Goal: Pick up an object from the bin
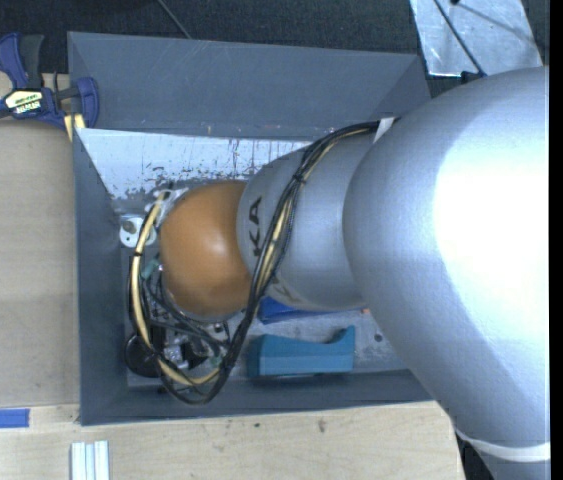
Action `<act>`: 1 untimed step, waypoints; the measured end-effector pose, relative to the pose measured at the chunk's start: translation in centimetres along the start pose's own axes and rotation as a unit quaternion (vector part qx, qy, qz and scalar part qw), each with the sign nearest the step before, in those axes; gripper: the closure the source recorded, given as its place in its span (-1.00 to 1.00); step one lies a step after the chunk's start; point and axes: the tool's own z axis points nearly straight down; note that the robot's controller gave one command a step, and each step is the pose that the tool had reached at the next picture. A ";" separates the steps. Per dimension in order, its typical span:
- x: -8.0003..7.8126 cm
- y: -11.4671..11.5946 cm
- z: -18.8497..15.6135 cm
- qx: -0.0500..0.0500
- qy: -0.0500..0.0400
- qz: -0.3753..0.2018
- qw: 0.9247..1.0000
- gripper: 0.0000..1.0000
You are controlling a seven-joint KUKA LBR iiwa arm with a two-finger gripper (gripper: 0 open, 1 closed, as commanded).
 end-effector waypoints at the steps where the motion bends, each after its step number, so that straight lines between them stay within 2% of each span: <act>1: -0.2 0.9 -0.1 0.001 -0.001 0.175 0.985 1.00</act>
Offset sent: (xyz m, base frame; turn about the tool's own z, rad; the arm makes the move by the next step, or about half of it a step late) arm 0.0000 0.0000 0.0000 0.0000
